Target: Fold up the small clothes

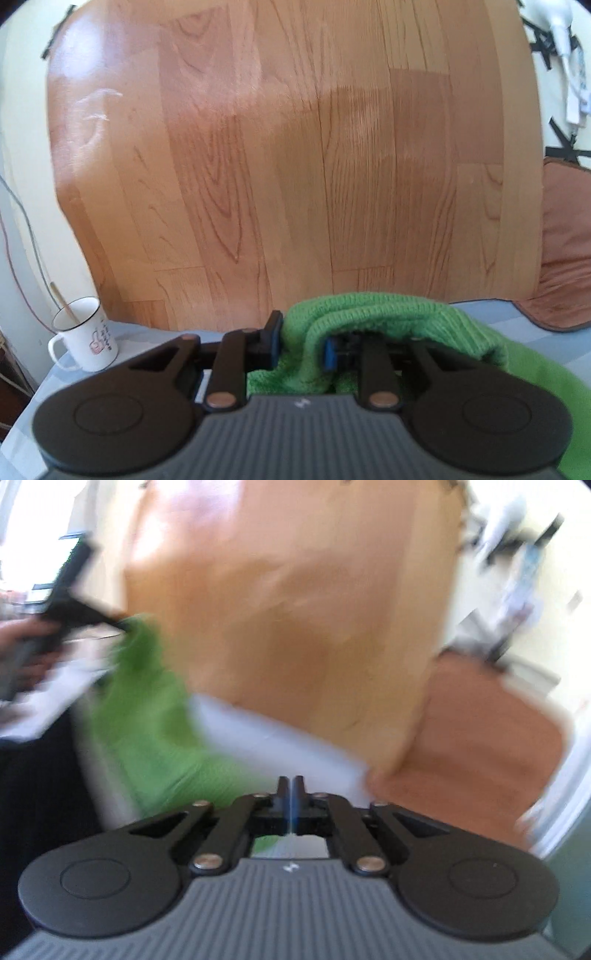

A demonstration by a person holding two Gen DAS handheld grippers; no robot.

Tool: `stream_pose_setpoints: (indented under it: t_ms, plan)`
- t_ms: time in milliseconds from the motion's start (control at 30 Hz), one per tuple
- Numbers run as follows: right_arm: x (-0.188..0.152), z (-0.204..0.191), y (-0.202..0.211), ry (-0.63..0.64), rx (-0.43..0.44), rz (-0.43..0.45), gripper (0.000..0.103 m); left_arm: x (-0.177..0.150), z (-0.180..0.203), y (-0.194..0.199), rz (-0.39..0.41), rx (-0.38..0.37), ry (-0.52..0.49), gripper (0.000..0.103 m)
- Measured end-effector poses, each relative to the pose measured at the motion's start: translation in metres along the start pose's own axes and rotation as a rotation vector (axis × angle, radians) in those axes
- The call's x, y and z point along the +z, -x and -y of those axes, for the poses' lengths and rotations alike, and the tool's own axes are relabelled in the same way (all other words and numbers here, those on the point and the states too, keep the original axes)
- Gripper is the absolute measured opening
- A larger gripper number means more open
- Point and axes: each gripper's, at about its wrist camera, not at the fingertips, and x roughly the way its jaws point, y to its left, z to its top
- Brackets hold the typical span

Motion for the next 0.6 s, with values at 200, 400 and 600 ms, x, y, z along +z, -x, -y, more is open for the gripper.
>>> stream_pose_setpoints:
  t_ms: [200, 400, 600]
  plan:
    - [0.026, 0.051, -0.059, -0.463, 0.264, -0.066, 0.010, -0.005, 0.015, -0.070, -0.227, 0.006, -0.022, 0.031]
    - [-0.011, -0.047, -0.016, -0.109, 0.534, -0.151, 0.058, -0.043, 0.000, -0.048, -0.278, -0.048, -0.137, 0.052]
    - [-0.041, -0.093, -0.035, 0.209, 0.467, -0.277, 0.039, -0.058, -0.022, 0.020, -0.211, -0.100, -0.140, 0.058]
